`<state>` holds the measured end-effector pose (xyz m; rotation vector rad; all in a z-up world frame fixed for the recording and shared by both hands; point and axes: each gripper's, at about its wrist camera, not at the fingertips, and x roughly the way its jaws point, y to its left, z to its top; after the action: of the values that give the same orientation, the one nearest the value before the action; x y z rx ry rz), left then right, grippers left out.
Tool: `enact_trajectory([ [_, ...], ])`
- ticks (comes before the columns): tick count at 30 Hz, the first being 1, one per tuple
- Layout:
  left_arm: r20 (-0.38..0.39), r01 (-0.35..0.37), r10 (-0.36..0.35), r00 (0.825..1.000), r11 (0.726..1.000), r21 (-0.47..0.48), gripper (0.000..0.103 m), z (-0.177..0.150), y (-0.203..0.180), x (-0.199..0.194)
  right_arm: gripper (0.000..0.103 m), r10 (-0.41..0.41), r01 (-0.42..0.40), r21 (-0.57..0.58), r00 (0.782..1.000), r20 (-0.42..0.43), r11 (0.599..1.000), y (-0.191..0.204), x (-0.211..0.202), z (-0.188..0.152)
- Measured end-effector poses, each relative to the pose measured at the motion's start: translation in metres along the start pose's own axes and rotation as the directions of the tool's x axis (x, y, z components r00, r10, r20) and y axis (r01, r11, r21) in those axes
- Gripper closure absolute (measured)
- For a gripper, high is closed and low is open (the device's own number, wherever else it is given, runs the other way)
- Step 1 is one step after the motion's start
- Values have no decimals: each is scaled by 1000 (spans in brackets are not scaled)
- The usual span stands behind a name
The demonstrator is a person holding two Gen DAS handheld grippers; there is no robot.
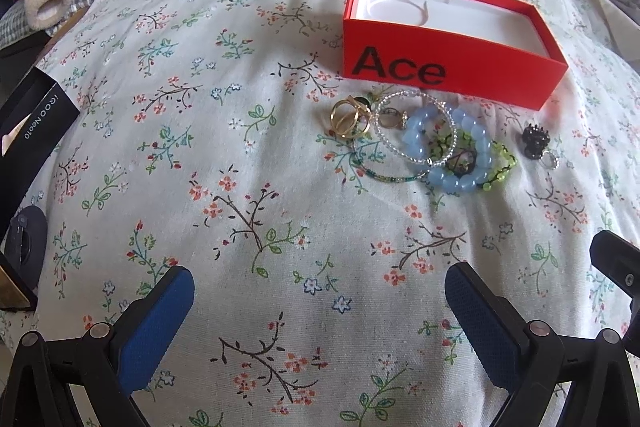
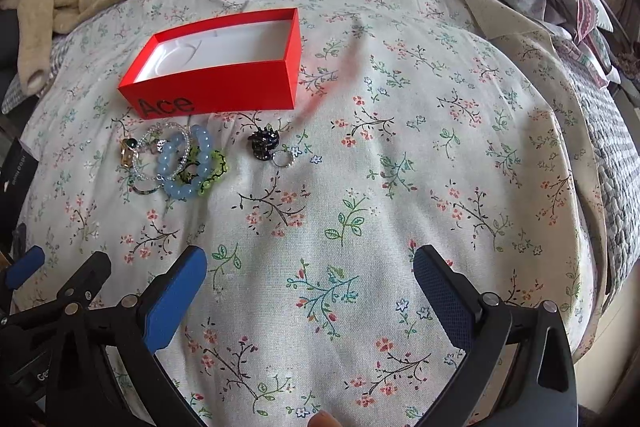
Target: Organize jewelry
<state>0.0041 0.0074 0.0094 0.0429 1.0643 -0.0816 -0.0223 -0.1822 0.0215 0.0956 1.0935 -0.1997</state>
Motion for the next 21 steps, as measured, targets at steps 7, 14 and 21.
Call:
enact_trajectory([
  [7, 0, 0, 0, 1000, 1000, 2, 0, -1, -2, 1, 0, -2, 2, 0, 1000, 0, 1000, 0, 0, 0],
  [14, 4, 1, -1, 1000, 1000, 0, 0, -1, -3, 0, 0, -5, 5, -3, 1000, -2, 1000, -1, 0, 0],
  [21, 5, -5, 5, 1000, 1000, -3, 0, -1, 0, -1, 0, -25, 25, -5, 1000, -2, 1000, -2, -1, 0],
])
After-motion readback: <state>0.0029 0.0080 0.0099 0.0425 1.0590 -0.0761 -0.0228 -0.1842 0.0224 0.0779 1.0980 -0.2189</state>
